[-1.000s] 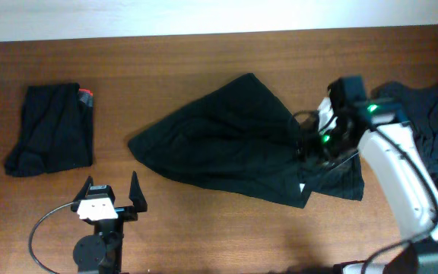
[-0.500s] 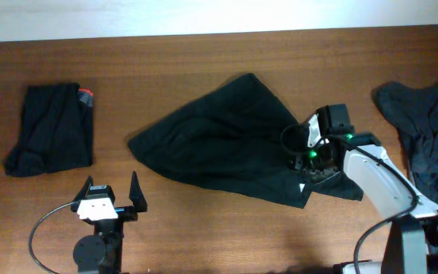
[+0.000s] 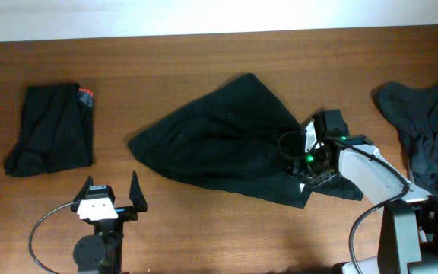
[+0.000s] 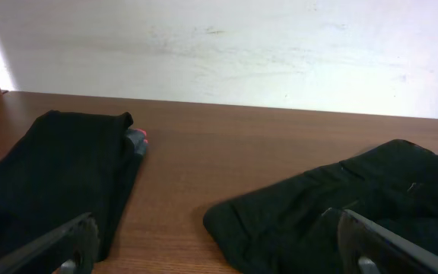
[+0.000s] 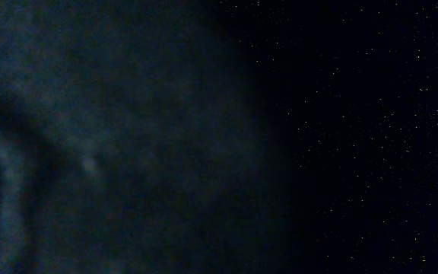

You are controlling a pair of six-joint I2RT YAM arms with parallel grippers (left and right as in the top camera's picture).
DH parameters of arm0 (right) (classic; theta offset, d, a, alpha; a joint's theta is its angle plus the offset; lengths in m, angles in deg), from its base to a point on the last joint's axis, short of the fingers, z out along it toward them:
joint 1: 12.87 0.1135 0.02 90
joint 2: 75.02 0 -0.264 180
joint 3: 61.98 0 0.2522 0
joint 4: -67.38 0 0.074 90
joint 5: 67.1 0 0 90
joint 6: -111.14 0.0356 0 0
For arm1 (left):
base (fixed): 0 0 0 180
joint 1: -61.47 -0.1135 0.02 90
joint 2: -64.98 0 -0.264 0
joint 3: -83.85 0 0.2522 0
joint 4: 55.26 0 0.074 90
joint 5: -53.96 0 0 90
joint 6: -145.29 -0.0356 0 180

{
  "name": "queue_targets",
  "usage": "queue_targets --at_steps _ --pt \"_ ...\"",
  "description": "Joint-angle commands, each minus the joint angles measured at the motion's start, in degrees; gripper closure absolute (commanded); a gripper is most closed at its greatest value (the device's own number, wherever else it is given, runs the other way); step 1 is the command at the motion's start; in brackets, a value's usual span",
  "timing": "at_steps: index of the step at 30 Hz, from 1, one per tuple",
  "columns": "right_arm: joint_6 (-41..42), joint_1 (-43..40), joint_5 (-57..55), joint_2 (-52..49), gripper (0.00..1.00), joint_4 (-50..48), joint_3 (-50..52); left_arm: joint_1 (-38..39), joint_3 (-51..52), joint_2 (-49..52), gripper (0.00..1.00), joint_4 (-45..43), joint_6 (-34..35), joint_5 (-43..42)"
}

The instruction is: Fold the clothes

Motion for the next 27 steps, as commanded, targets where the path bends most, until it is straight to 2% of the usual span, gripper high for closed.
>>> queue_targets --at_steps 1,9,12,20,27 --pt "0.31 0.33 0.39 -0.42 0.49 -0.31 0.26 0.24 0.39 -0.5 0.01 -0.11 0.11 0.37" --pt "-1.84 1.25 0.37 -0.42 0.49 -1.22 0.33 0.24 0.39 -0.5 0.01 -0.11 0.11 0.37" --pt "-2.78 1.33 0.61 -0.42 0.41 -1.16 -0.79 0.24 0.39 -0.5 0.01 -0.11 0.11 0.37" --pt "-4.28 1.33 0.57 -0.42 0.4 7.91 -8.94 0.24 0.39 -0.37 0.01 -0.11 0.11 0.37" --pt "-4.24 1.44 0.31 -0.44 0.4 8.02 -7.63 0.24 0.39 -0.37 0.01 -0.11 0.11 0.37"
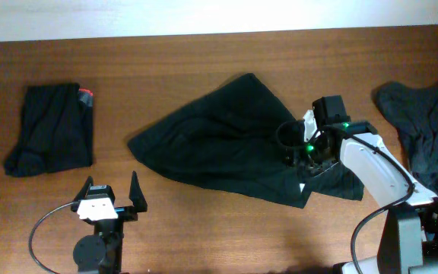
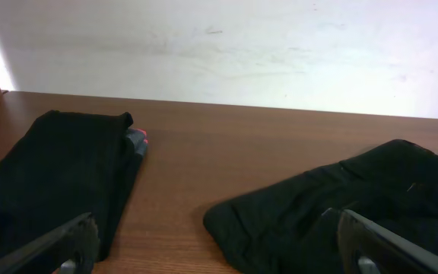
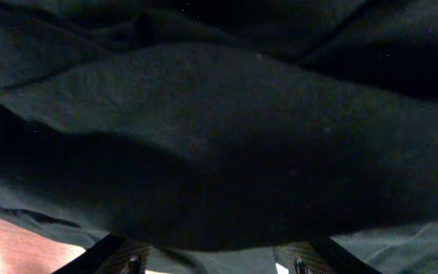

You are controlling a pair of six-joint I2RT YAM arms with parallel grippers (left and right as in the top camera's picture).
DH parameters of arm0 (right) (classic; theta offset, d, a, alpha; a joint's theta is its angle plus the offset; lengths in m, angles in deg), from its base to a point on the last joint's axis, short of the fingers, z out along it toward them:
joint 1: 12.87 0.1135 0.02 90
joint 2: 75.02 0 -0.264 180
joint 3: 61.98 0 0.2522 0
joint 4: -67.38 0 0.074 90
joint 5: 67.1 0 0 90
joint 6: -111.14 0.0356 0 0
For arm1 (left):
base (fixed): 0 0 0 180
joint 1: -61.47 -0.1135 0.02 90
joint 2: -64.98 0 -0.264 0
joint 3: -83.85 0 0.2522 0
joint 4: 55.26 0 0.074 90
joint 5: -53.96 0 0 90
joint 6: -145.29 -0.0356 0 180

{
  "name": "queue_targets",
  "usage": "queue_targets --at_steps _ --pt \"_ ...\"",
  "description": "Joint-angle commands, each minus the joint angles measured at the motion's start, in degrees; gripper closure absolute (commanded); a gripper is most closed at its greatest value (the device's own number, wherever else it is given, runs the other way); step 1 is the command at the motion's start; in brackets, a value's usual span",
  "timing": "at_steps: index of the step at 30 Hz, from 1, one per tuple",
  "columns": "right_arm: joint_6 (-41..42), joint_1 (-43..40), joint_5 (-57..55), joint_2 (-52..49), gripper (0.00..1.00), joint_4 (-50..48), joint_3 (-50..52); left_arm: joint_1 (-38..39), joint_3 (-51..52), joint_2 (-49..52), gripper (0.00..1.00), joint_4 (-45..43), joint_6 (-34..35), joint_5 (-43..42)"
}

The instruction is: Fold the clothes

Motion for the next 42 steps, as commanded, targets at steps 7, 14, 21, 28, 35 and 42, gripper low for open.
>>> queue_targets --at_steps 7,14,21,28,35,42 --pt "-0.72 0.63 0.76 -0.42 0.4 -4.83 5.53 0.24 0.39 -0.35 0.0 -0.13 0.11 0.35" --pt "-0.7 0.63 0.83 -0.42 0.41 -5.27 5.92 0.24 0.39 -0.33 0.01 -0.13 0.09 0.35" --pt "-0.55 0.63 1.68 -0.46 0.41 -8.57 9.53 0.24 0.39 -0.33 0.01 -0.13 0.11 0.35" --pt "-0.55 0.61 4.66 -0.44 0.51 -12.04 11.06 0.24 0.39 -0.33 0.01 -0.13 0.11 0.35" --pt "-0.76 0.57 4.68 -0.37 0.8 -8.52 7.08 0.24 0.39 -0.33 0.01 -0.13 0.11 0.35" --pt "-0.74 0.63 4.94 -0.26 0.96 2.6 2.49 0.24 0.39 -0.33 0.01 -0.13 0.11 0.35"
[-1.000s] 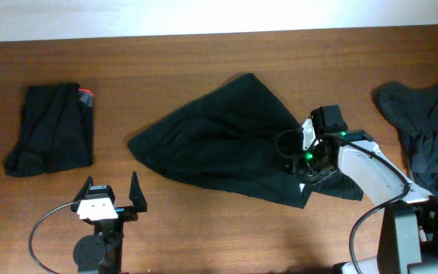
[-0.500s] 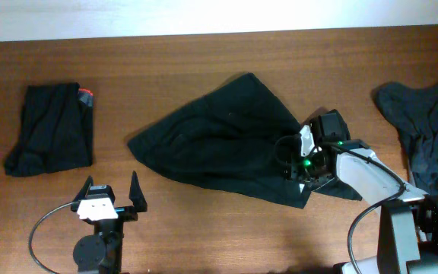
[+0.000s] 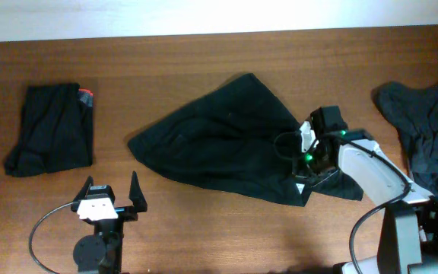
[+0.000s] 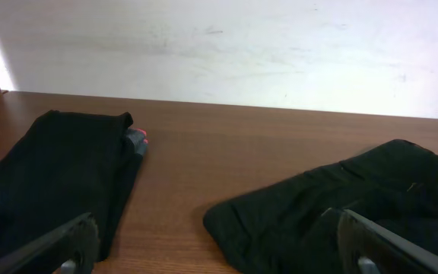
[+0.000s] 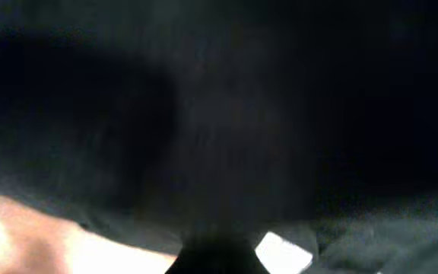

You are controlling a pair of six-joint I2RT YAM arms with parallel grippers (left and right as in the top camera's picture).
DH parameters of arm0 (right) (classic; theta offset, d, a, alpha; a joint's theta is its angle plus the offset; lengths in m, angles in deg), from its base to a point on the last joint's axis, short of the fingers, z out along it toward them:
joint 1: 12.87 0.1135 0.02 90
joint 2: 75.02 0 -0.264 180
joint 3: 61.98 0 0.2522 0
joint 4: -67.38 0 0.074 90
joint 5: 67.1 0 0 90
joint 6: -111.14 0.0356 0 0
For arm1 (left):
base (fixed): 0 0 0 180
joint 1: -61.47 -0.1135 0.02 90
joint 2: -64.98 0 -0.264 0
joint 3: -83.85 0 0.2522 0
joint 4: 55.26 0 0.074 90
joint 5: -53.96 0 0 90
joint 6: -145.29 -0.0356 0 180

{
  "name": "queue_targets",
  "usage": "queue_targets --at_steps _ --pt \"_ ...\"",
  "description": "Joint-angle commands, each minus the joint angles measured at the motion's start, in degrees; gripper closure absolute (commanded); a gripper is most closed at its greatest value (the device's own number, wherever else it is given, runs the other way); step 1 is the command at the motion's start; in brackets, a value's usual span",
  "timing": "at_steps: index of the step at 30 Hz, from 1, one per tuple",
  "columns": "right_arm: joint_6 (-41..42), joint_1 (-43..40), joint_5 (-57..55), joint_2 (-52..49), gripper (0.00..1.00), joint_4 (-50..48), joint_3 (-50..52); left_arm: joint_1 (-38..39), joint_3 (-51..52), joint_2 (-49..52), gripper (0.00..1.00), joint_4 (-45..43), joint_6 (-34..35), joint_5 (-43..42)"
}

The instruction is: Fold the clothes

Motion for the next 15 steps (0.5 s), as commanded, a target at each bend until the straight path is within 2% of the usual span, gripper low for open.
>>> queue_targets --at_steps 1,8,12,15 --pt "-0.13 0.66 1.18 -0.17 0.96 3.69 -1.68 0.24 0.39 -0.33 0.01 -0.13 0.11 0.35" --pt "-0.09 3.15 4.83 -0.17 0.96 12.85 -1.66 0.24 0.39 -0.33 0.0 -0.13 0.11 0.35" --pt "0.37 8.61 8.7 -0.17 0.96 13.51 -1.66 0.24 0.39 -0.33 0.0 -0.13 0.09 0.35" --pt "5.38 14.14 8.2 -0.17 0.96 13.53 -1.6 0.24 0.39 -0.33 0.01 -0.13 0.11 0.35"
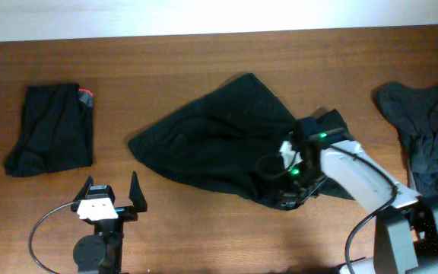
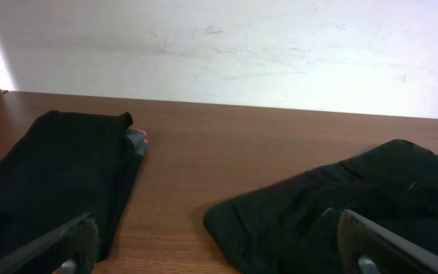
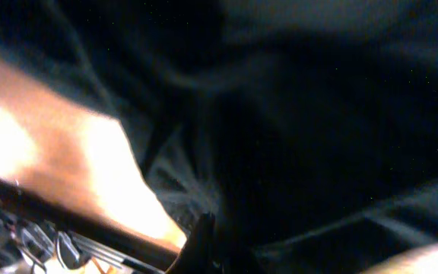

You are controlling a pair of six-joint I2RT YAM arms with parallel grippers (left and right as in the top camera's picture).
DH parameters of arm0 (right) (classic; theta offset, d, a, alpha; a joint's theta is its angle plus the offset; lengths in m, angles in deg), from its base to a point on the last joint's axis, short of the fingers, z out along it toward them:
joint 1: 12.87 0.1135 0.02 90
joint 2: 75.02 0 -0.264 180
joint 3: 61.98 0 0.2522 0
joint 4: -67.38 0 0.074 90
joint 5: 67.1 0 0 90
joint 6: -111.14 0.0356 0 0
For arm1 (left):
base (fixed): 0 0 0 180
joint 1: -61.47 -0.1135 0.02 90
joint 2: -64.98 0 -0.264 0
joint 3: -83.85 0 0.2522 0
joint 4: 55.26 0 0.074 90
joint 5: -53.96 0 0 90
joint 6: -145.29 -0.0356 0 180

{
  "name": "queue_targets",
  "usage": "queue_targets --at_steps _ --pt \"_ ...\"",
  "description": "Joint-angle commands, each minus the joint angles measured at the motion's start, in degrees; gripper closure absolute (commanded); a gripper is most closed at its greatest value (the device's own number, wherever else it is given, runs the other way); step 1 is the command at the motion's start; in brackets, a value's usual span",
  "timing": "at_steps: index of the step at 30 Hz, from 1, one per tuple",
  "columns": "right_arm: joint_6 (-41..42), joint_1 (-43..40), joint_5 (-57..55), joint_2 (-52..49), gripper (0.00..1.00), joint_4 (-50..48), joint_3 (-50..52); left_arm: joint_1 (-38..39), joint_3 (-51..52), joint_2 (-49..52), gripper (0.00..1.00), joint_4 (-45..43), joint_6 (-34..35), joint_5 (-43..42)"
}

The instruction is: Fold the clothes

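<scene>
A crumpled black garment (image 1: 219, 144) lies spread across the middle of the table. My right gripper (image 1: 287, 189) is at its lower right corner, shut on a bunched fold of it. In the right wrist view, black cloth (image 3: 318, 129) fills the frame, with one dark fingertip (image 3: 204, 245) at the bottom edge. My left gripper (image 1: 111, 199) stands open near the front left. The garment's left end (image 2: 295, 221) lies ahead of it, between its spread fingers (image 2: 71, 242).
A folded black garment (image 1: 50, 128) with a red tag lies at the far left. A dark grey pile of clothes (image 1: 424, 129) sits at the right edge. Brown tabletop (image 1: 204, 228) runs along the front, and a white wall stands behind.
My right gripper has moved left and toward the front edge with the garment's right corner in it. The cloth there is now bunched under the arm. The left arm has not moved.
At first my right gripper was pressed down on the garment's right edge, its camera dark. Then its fingers stood apart over the cloth. Then they were together on the cloth, and now the corner has been drawn leftward. The left gripper stayed open and still.
</scene>
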Motion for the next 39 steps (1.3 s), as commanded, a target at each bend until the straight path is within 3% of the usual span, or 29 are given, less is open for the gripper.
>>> queue_targets --at_steps 1,16,26,28,31,39 --pt "5.29 6.12 2.03 -0.17 0.96 0.22 -0.74 0.24 0.39 -0.33 0.01 -0.11 0.11 0.37" --pt "23.91 30.45 -5.11 -0.17 0.96 2.4 -0.7 0.24 0.39 -0.33 0.01 -0.11 0.11 0.37" --pt "22.91 35.04 -0.81 0.9 0.96 3.02 -0.94 0.24 0.39 -0.33 0.01 -0.11 0.11 0.37" --pt "22.18 34.36 -1.14 2.73 0.87 2.97 -1.7 0.24 0.39 -0.33 0.01 -0.11 0.11 0.37" --pt "19.32 32.5 -1.18 6.71 0.61 3.96 -4.48 0.24 0.39 -0.33 0.01 -0.11 0.11 0.37" --pt "17.84 21.27 -13.18 16.72 0.35 14.14 -16.48 0.24 0.39 -0.33 0.01 -0.11 0.09 0.37"
